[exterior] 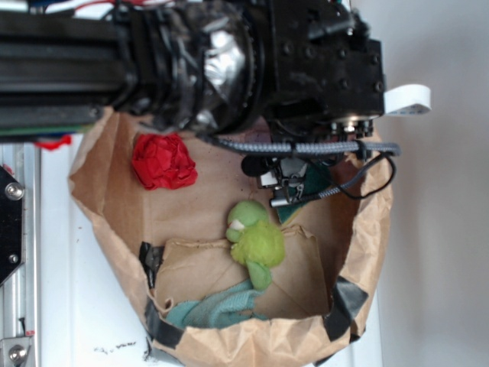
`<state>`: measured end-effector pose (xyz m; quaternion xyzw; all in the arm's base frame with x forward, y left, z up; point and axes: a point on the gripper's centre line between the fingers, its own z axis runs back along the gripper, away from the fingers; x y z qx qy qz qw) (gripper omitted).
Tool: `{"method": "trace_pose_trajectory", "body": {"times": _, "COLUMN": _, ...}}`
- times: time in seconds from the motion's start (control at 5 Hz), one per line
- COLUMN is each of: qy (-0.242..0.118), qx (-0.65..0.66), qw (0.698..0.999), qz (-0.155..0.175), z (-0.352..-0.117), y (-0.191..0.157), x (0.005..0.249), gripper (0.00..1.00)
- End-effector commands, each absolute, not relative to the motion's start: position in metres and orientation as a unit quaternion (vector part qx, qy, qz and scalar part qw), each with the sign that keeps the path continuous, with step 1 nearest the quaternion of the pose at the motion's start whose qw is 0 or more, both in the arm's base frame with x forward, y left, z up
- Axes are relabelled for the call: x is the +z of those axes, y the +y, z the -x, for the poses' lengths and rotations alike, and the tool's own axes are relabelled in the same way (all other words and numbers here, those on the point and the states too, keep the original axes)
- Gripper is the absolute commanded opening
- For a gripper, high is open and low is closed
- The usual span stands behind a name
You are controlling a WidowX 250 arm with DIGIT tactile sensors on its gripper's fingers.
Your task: Grab the rock.
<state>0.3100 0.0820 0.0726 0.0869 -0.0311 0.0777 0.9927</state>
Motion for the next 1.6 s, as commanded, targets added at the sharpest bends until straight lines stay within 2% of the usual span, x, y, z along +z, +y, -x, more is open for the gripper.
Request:
{"method": "trace_pose_trajectory", "body": {"times": 0.0, "qy": -0.095, "qx": 0.116, "qw": 0.977, "qz": -0.15, "z": -0.319, "y": 0.101, "x": 0.091, "gripper": 1.0}}
{"method": "trace_pose_trajectory", "body": {"times": 0.4, "qy": -0.111, "qx": 0.135, "qw": 0.973, "qz": -0.148, "z": -0.328, "y": 0.104, "x": 0.088, "gripper": 1.0}}
{"method": "trace_pose_trajectory", "body": {"times": 1.4, "qy": -0.119, "qx": 0.132, "qw": 0.965, "qz": -0.191, "z": -0.334, "y": 0.104, "x": 0.061, "gripper": 1.0}}
